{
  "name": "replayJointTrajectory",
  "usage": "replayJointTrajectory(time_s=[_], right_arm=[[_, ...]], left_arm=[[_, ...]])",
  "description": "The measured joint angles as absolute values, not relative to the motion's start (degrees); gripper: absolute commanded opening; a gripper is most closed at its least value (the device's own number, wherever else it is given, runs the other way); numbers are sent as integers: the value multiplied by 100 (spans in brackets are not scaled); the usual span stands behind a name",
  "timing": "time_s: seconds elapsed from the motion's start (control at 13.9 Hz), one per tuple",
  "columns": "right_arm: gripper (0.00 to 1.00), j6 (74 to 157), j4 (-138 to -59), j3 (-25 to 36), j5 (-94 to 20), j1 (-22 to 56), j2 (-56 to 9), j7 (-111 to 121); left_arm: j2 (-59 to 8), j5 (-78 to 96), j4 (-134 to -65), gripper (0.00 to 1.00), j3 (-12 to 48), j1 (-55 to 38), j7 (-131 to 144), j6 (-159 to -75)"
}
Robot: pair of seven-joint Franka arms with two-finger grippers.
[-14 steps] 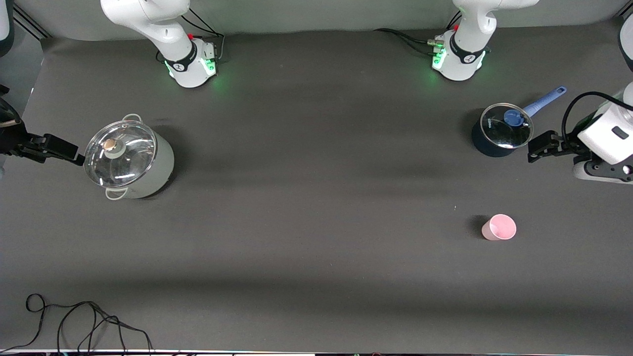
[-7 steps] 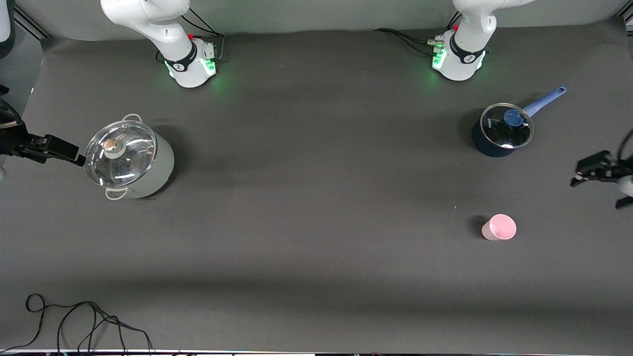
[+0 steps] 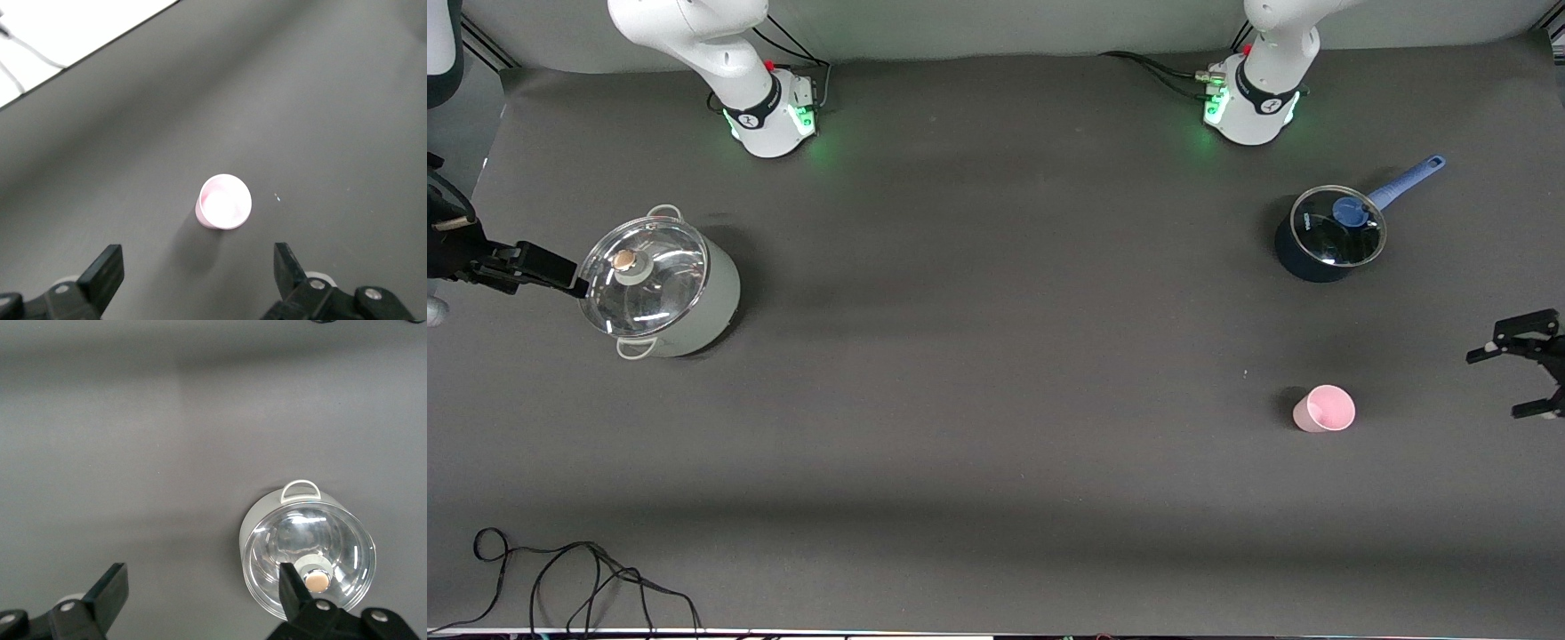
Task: Transfer pink cup from left to right arm
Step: 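Move the left gripper down around the pink cup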
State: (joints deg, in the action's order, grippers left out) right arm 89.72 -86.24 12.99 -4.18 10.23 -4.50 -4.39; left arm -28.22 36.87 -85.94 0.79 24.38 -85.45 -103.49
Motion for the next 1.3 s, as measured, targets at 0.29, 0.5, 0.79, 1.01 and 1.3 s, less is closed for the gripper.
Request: replayJointTrajectory(time_s=[0.29, 0.5, 0.79, 1.01, 1.3], right_arm=[[100, 8964, -8628, 1298, -418, 1023, -452, -439], [100, 8962, -8629, 1298, -418, 1023, -455, -439], [100, 8961, -8630, 1298, -418, 1023, -456, -439], [100, 8961, -8631, 1298, -418, 1023, -457, -439], [100, 8960, -8631, 1298, -418, 1023, -457, -439]], left_arm=[[-3602, 5051, -8985, 100, 78, 2825, -10728, -10427], [-4040, 5626, -9347, 100, 80, 3140, -12242, -10441], [-4424, 6351, -9709, 100, 94, 3273, -13796, -10444], [-4559, 6971, -10085, 100, 128, 3266, -14619, -10452], [-4775, 7672, -10413, 100, 156, 3265, -15558, -10450]])
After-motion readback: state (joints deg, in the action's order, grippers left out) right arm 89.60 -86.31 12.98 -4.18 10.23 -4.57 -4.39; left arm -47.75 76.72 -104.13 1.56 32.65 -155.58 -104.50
